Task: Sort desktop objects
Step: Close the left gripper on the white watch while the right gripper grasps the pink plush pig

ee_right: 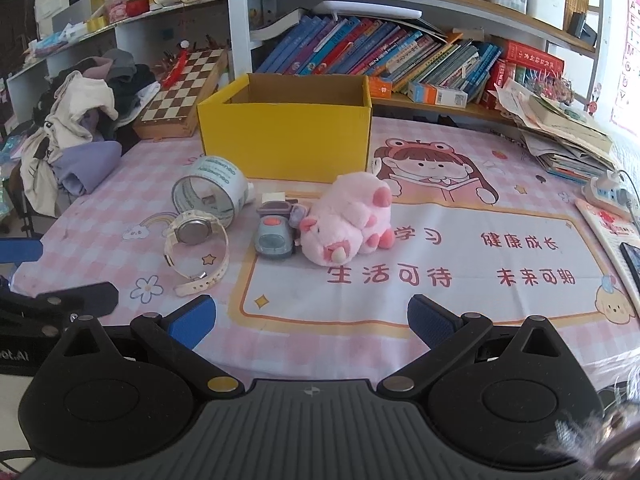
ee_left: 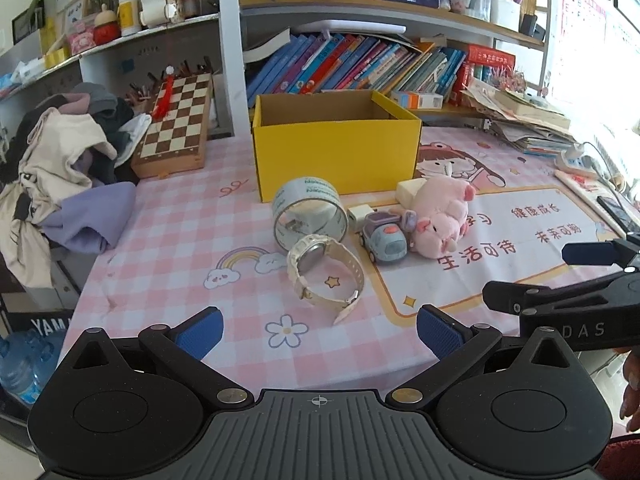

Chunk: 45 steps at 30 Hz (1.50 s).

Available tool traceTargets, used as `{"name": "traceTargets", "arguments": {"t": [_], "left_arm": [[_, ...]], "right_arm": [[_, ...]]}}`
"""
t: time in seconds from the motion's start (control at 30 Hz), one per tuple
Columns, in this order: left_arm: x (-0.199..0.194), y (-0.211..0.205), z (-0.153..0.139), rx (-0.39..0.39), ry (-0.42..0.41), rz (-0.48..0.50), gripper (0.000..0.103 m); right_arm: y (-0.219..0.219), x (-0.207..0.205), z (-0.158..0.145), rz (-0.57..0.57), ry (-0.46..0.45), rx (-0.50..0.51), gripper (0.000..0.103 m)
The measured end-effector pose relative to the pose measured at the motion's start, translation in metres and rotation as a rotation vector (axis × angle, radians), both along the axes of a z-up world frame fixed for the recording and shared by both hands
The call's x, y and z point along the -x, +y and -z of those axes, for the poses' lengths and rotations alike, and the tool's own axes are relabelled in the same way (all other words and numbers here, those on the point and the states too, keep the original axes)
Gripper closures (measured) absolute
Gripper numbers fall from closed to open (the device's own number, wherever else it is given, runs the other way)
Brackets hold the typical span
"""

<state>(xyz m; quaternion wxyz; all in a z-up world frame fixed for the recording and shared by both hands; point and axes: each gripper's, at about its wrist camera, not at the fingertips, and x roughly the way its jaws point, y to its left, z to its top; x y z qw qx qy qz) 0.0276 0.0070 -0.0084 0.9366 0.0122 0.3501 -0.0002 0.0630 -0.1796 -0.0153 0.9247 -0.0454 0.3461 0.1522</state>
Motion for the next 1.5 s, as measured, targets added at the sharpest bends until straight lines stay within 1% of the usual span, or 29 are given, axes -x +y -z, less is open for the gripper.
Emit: {"name": "traceTargets", "arguments": {"t": [0.17,0.57,0.73,1.0,1.1,1.2,1.5], "left_arm": [[-0.003,-0.003,0.001,-0.012,0.003,0.006,0.0],[-0.016,-0.015,0.003,-0.028,-0.008,0.034,0.0],[-0.02,-0.016,0.003,-0.031,-0.039,0.024,0.0],[-0.035,-0.015,0.007,-0.007,0.003,0.006,0.0],[-0.041,-0.013,0.009,-0.004,0.018,-0.019,0.0],[-0.047,-0.01,0.012,0.007,0.034,-0.035,0.0],[-0.068,-0.008,0.02,0.022,0.058,-0.04,0.0]], "right_arm": [[-0.002,-0.006,0.001,-0.003,0.021,-0.013,0.0],[-0.01,-0.016,0.004,0.025,0.011,-0.002,0.0],[-0.015,-0.024,0.004,0.021,0.016,-0.012,0.0],[-0.009,-0.042,0.006,-0.047,0.039,-0.005,0.002],[-0.008,-0.051,0.007,-0.069,0.052,-0.006,0.002],[-0.007,-0.06,0.009,-0.079,0.065,-0.007,0.003],[-0.003,-0.086,0.012,-0.086,0.083,0.023,0.004]]}}
